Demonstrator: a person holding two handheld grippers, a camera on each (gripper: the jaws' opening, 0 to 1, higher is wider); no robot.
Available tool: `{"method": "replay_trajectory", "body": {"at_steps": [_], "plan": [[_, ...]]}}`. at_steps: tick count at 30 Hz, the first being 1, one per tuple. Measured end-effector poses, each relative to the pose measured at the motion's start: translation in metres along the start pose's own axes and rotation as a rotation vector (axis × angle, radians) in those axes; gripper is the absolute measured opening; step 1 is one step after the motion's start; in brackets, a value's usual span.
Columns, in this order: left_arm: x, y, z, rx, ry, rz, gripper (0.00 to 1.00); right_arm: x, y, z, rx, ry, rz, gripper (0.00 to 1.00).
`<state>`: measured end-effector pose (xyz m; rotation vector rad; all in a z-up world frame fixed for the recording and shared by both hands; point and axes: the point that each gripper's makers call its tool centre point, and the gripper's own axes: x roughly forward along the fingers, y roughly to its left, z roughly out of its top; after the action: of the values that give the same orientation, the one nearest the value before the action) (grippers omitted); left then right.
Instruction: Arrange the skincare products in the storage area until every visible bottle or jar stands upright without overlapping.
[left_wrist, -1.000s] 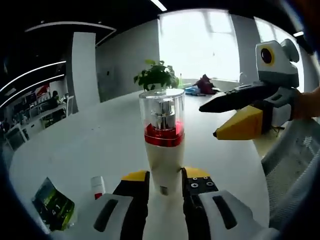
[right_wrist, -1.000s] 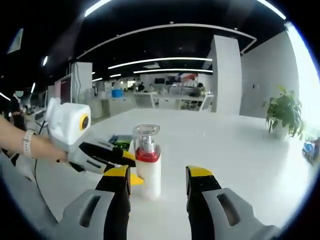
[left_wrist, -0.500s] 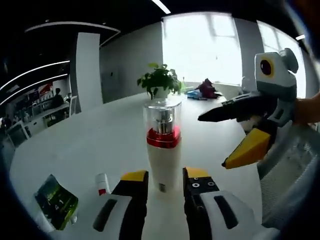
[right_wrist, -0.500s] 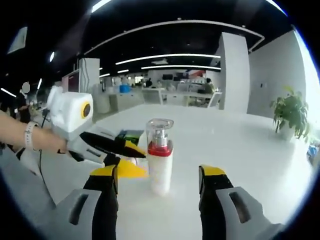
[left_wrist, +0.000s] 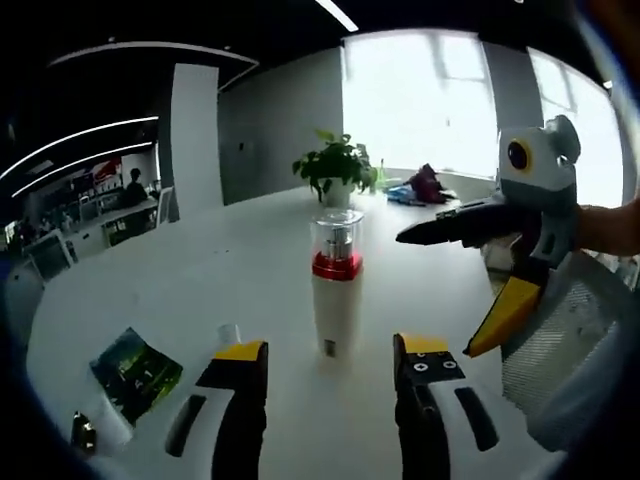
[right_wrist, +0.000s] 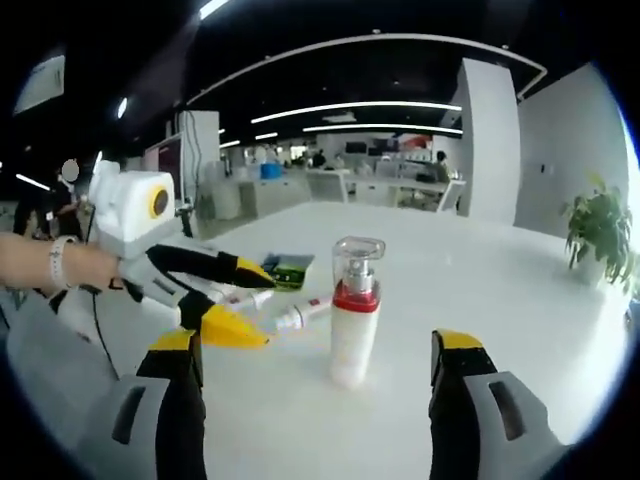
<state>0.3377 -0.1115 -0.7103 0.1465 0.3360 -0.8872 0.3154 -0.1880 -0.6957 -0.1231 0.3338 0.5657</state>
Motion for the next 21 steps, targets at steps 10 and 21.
{"method": "replay_trajectory", "body": {"at_steps": [10,21], "plan": [[-0.039,0.019,-0.005,-0.063,-0.034,0.108,0.94,-0.002,0.009,0.007,-0.011,-0.025,0.036,0.99],[-0.069,0.027,-0.005,-0.085,-0.055,0.171,0.99,-0.004,0.017,0.014,-0.047,-0.052,0.062,0.99]]}}
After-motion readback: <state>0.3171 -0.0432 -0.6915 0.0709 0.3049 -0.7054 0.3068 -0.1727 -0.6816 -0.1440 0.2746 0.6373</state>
